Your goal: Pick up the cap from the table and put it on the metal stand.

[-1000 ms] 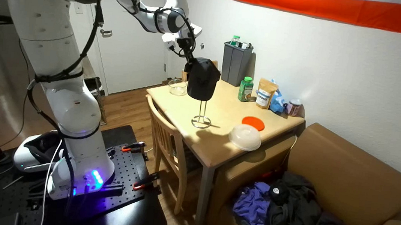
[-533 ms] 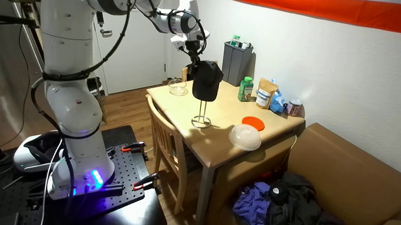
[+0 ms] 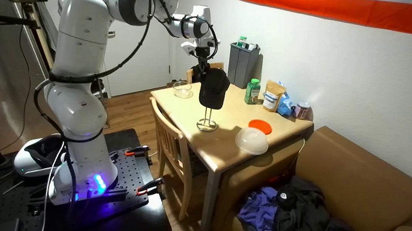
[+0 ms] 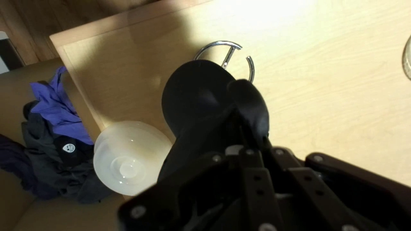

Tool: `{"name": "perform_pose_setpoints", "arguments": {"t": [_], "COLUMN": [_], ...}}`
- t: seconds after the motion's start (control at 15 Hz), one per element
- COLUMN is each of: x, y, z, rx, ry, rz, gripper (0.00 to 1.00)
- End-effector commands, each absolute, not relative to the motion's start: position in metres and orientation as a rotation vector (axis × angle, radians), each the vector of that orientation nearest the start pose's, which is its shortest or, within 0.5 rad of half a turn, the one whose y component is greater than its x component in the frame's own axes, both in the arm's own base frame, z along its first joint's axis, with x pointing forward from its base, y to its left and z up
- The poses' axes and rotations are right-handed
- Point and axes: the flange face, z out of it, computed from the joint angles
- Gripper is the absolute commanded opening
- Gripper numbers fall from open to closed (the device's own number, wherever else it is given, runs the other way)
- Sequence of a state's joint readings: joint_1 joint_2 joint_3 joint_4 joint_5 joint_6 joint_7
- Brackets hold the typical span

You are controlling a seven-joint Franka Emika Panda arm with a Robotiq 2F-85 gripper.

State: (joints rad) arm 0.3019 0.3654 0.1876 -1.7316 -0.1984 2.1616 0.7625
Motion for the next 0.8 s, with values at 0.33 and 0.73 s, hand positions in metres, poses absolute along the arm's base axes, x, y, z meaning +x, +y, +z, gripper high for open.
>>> {"name": "perform_pose_setpoints", "arguments": {"t": [0.33, 0.73], "x": [0.597, 0.596], "y": [0.294, 0.294], "z": [0.353, 0.346], "rx": [-3.204, -3.208], "ry": [0.262, 0.262], "rz": [-0.073, -0.05], "gripper": [0.01, 0.01]}}
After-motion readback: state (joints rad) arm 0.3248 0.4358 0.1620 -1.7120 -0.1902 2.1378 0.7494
